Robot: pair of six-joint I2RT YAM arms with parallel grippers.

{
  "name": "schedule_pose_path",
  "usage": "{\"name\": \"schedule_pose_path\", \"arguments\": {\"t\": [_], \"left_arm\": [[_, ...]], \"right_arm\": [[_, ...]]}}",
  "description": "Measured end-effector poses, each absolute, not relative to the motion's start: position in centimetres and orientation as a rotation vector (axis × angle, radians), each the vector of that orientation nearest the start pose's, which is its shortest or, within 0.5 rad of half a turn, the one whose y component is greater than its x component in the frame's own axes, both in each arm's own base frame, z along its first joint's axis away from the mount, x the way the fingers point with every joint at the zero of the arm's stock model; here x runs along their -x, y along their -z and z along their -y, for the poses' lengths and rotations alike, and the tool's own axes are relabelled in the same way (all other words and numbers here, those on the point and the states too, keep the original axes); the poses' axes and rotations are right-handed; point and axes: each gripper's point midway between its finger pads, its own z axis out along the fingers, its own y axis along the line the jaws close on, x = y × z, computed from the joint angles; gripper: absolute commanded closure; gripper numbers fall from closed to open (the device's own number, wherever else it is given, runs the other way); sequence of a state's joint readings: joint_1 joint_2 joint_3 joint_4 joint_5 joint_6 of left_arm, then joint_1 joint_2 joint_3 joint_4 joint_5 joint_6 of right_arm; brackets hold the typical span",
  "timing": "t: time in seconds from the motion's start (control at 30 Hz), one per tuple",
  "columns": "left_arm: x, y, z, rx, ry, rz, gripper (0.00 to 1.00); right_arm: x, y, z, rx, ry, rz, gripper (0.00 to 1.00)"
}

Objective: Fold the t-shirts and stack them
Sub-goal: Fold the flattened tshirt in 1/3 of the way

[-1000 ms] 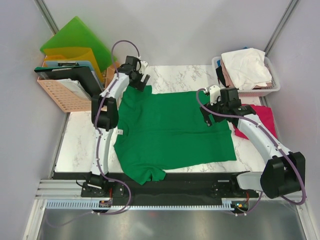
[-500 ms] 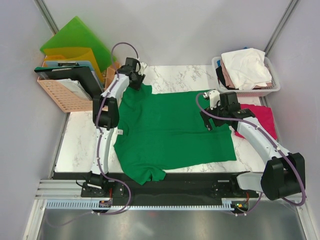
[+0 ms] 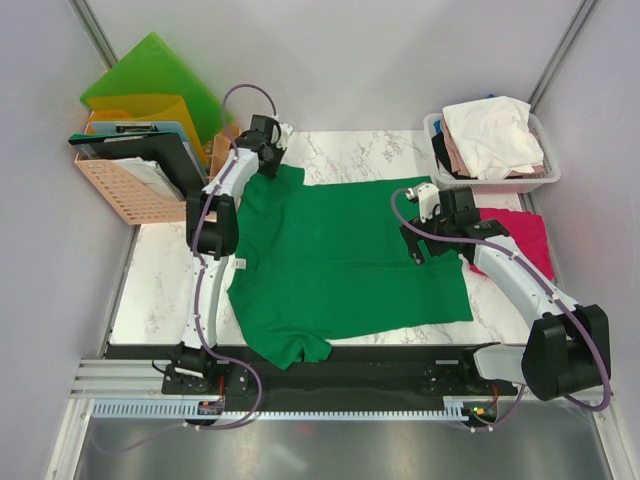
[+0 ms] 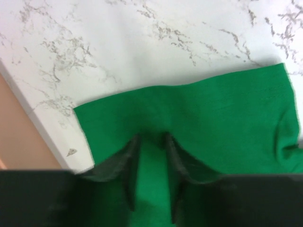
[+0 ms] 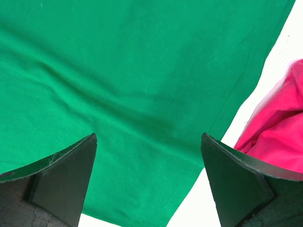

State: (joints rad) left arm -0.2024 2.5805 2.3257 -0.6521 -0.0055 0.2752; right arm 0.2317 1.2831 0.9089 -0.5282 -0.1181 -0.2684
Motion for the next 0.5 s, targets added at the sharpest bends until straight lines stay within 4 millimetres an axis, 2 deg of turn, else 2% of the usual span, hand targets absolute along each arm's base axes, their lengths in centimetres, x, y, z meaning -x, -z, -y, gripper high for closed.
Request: {"name": "schedule_pose_path", "arguments": {"t": [0.03, 0.5], "left_arm": [[-60.76, -2.82, 11.26, -0.587, -0.035, -2.409, 0.97], [-60.97, -2.75, 11.53, -0.593, -0.019, -2.388, 0.98]], "right_arm": [[-30.69, -11.13, -8.25, 0.66, -0.131, -2.381, 0.02], [-30.73, -10.87, -8.23, 0.661, -0.129, -2.378, 0.02]]}}
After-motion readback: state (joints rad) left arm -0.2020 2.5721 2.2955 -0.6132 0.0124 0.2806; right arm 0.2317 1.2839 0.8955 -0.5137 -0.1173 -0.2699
